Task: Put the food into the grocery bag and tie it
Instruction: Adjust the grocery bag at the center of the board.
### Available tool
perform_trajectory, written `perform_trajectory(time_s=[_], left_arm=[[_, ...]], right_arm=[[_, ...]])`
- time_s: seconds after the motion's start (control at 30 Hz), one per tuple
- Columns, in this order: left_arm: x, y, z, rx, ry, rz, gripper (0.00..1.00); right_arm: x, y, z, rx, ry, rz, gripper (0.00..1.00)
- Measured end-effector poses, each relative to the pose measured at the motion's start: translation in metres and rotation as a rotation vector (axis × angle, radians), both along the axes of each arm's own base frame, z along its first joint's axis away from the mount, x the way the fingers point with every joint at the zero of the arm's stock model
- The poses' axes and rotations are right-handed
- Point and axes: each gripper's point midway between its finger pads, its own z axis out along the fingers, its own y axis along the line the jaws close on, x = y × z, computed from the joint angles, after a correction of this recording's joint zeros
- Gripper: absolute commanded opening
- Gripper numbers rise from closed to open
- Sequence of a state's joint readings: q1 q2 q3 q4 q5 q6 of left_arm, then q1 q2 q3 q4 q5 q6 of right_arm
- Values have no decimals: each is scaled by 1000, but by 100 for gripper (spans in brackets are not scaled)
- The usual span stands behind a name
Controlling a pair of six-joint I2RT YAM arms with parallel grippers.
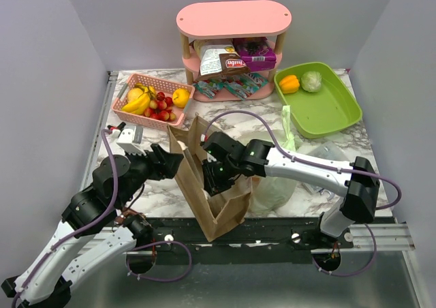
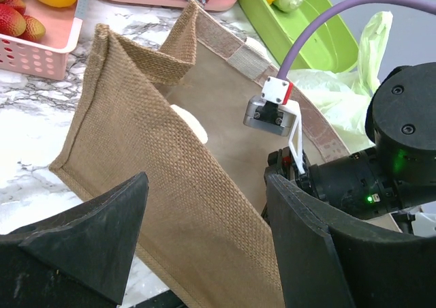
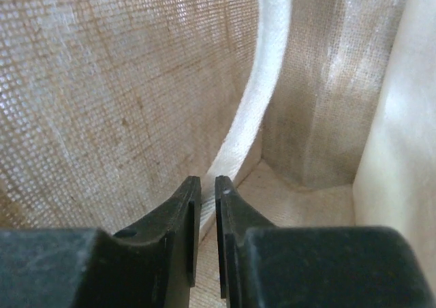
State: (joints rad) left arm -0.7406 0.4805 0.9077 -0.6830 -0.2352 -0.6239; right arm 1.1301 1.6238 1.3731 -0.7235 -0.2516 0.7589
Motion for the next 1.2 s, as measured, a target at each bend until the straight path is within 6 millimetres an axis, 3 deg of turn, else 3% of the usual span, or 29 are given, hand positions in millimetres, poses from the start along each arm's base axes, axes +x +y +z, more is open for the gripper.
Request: perform_trajectory(time_s=[0.1,0.2,0.47,0.57,0.6,0.7,0.77,0.9,1.2], left_arm=[[-1,1,1,-5,-6,0,71],[-2,2,2,-8,-9,0,71],[-4,4,1,-11,-12,0,71],[-5,4,3,-8,-23,-5,71],[-6,4,4,-8,-28,-13,71],[-8,-1,6,0,-44,-52,71],[-9,-4,6,7,-50,-72,70],[-7,-7,3,23,-40,-80,65],[2,-19,6,122,94,-93,65]], right_arm=[[1,0,1,-6,-7,5,1],[9,3,12,-17,-45,2,1],[44,10,93,38,-257,-41,1],[53,7,115,52,-315,-67,1],[55,5,119,53,-329,-74,6],[58,2,122,49,-350,-83,34],[60,2,120,42,-353,-92,41],[61,-1,108,8,-354,-92,44],[73,-1,94,-48,-384,-123,48]])
